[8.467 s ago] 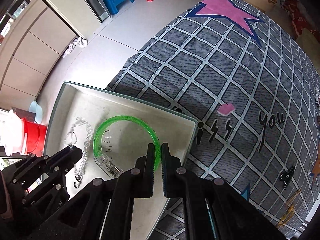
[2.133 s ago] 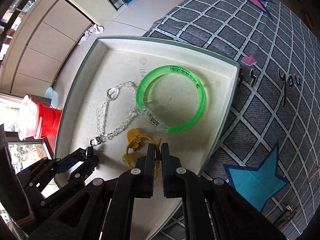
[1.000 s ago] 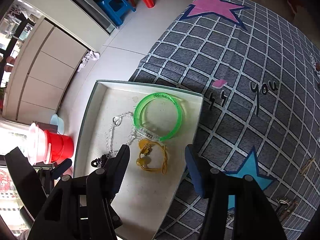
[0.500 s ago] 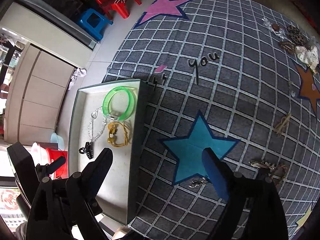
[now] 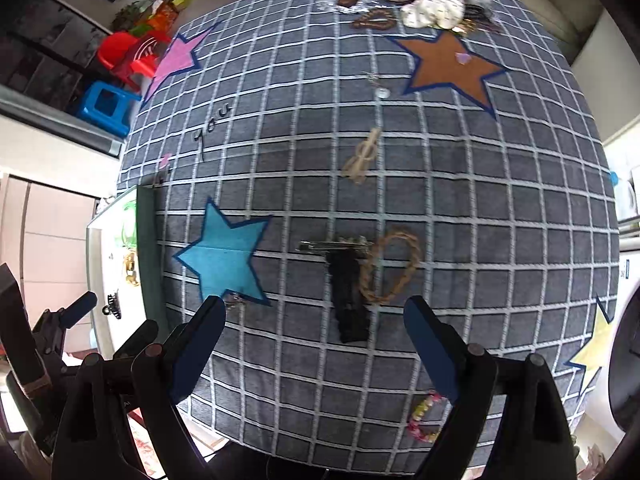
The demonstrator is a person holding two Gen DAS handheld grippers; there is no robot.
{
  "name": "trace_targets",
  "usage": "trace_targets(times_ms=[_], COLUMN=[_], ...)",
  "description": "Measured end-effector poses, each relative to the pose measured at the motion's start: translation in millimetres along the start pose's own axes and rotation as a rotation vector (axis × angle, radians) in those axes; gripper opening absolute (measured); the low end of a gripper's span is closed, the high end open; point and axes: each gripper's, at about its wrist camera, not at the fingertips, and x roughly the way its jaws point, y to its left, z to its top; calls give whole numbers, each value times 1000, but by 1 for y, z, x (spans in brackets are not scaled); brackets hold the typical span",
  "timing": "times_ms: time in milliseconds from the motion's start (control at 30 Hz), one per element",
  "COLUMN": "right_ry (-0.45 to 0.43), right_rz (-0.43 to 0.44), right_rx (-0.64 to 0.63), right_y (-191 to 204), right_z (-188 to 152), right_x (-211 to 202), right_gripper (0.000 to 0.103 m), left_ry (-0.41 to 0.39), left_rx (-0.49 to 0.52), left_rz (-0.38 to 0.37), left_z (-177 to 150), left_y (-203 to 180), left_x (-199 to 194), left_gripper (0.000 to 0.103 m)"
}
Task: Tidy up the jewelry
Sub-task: 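Move the left tool to a small silver charm while the right tool reaches the beaded bracelet, then grasp the silver charm with the left tool while the right tool grasps the pink-yellow beaded bracelet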
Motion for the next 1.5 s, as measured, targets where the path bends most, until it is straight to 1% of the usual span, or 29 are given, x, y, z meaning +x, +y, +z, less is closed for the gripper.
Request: trace_targets(times_ms=[200,400,567,733,767,800,867,933,1067,1100,1200,1267,1333,1367,1400,1433,1467,1500], right_ry=[12,64,125,132,130,129,129,133,130,129,114,108,105,103,103,103,103,103], right_rz=[-49,-94,-117,-191,-207,-219,-226,-223,-221,-218,-252,-251,-253,-254,-255,-252,-251,-249], right_rx=[93,131,165,185,191,197,214,223,209,201,151,122,79,58,37,20,7,-4], right_y=[-54,-91,-110,-124,-129,-133,-143,-150,-156,-157,-148,-141,-133,-126,-122,-119,-116,-112], right_z=[-29,-64,-95,-119,-123,-127,-134,-140,-148,-148,-150,-153,-155,-157,-159,-159,-161,-163], right_x=[-6,3,21,31,32,32,34,36,43,46,50,51,52,53,54,53,53,53], right_gripper=[92,92,92,92,92,92,92,92,92,90,87,84,75,73,67,60,56,46], left_ry=[32,72,90,101,103,115,125,122,119,119,127,130,130,128,126,122,118,115], left_rx=[97,140,150,149,152,156,153,145,141,138,119,106,114,117,121,126,133,138], left_rz=[-7,-19,-30,-35,-32,-35,-35,-52,-71,-77,-101,-128,-130,-134,-135,-136,-139,-140], left_z=[0,0,4,10,10,10,9,10,7,7,9,8,5,4,3,3,2,2], left_y=[-31,-46,-52,-54,-55,-56,-58,-58,-59,-59,-63,-64,-66,-68,-69,-71,-74,-76], left_x=[19,38,50,63,65,68,73,75,79,80,87,88,91,91,91,89,87,86], left_gripper=[103,103,103,103,97,95,94,94,94,94,93,87,86,83,80,73,64,60])
